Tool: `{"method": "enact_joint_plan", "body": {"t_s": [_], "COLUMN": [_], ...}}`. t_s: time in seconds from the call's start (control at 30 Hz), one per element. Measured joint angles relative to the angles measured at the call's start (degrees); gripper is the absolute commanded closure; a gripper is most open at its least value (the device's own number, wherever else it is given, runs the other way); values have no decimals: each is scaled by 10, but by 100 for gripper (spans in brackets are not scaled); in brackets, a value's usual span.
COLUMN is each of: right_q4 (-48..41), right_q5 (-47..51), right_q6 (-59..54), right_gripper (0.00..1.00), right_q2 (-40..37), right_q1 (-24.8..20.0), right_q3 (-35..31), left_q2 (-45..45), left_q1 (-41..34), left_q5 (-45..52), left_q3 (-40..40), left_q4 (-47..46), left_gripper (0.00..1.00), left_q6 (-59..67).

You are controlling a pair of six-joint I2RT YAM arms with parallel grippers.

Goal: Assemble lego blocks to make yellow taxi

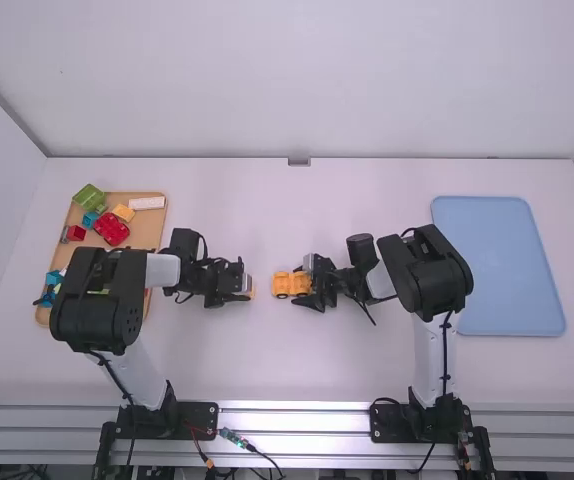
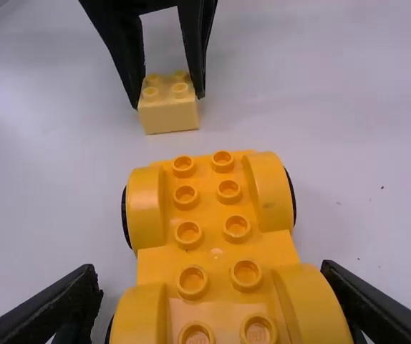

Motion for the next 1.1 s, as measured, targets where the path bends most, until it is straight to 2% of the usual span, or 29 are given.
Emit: {"method": "enact_joint_plan", "body": {"t_s": [0.13,0.17,0.2,0.27,0.73,1.0,1.1], "right_q4": [0,0,0,-1,-5,-5,-4], "right_q5": [0,-1,0,-1,2,2,2], "right_q6": [0,0,0,0,6,7,10], "right_gripper": [19,19,19,19,19,19,19], "right_q2": [0,0,0,0,0,0,0], "right_q1": [0,0,0,0,0,0,0], "right_q3": [0,0,0,1,8,8,8], "left_q2": [0,0,0,0,0,-13,-32], "left_q1": [0,0,0,0,0,0,0], "left_q5": [2,2,2,5,51,110,119], "left_q3": [0,0,0,0,88,81,60], "left_q4": [0,0,0,-1,-81,-60,-21], "left_gripper": [81,86,87,98,98,98,98], "left_q6": [0,0,0,-4,-96,-86,-95]}}
